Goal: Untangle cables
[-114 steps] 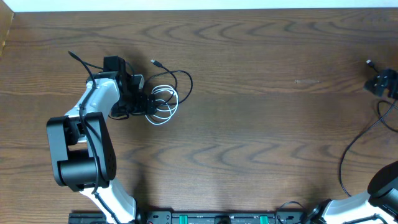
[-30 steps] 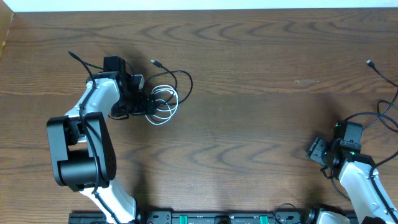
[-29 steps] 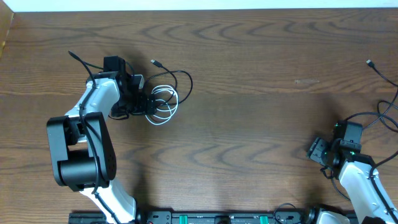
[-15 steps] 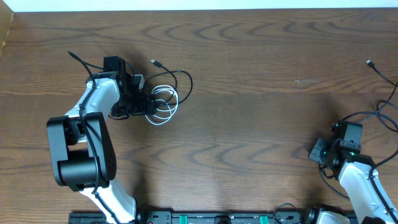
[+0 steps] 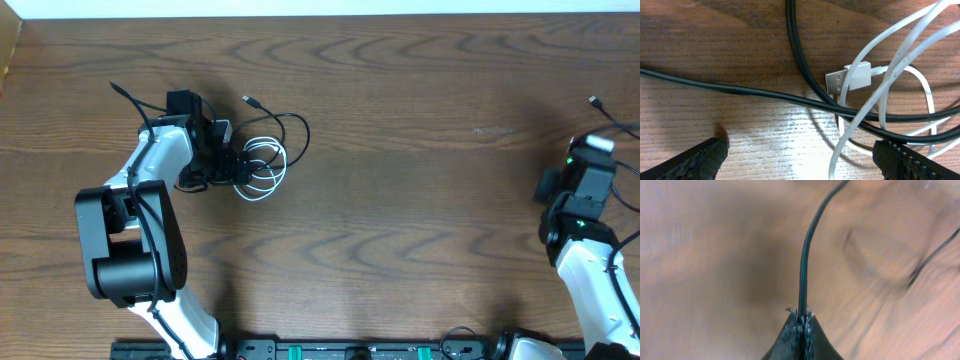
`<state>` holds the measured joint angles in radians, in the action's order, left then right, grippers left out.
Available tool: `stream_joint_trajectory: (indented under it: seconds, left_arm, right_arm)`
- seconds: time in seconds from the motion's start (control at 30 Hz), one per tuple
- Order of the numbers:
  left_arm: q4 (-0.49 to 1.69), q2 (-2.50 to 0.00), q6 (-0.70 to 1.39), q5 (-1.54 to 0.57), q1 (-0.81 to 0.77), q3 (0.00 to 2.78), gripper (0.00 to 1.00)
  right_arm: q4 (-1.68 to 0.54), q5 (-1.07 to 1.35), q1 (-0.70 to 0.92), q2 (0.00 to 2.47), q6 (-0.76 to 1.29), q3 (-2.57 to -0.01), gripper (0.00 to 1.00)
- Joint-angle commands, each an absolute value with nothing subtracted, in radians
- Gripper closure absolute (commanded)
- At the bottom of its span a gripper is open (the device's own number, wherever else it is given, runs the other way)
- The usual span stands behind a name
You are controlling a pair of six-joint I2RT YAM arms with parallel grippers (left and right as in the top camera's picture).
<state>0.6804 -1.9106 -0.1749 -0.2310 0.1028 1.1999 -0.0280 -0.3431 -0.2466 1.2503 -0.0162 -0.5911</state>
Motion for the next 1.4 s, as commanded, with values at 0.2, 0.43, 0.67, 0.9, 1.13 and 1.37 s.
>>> stream_joint_trajectory:
  seconds: [0.2,0.43,0.67,0.9,1.13,1.37]
  left_arm:
    - [0.683,-1.923,-0.162,-0.236,0.104,1.195,0.02]
    - [0.683,-1.923,-0.162,-0.236,0.104,1.195,0.02]
    - [0.683,-1.923,-0.162,-0.236,0.104,1.195,0.02]
    - [0.683,-1.923,-0.162,-0.236,0.104,1.195,0.02]
    - [0.683,-1.923,-0.162,-0.236,0.104,1.195,0.02]
    - [0.683,-1.923,-0.162,-0.236,0.104,1.195,0.02]
  right_arm:
    - [0.411,-0.410,-0.324,1.250,-0.692,-0.609,0.99]
    - [0.492,-0.345,-0.490,1.277,-0.823,-0.609,0.99]
    - [0.604,-0.319,-0.553,1.338,-1.136,-0.614,0.99]
    - [0.620,-0.288,-0.591,1.559,-1.318,-0.667,0.99]
    - [0.730,-0.425,-0.664,1.804,-1.504,-0.826,0.99]
    - [0.687,-0.369,-0.741,1.839,-1.664,-0.875,0.92]
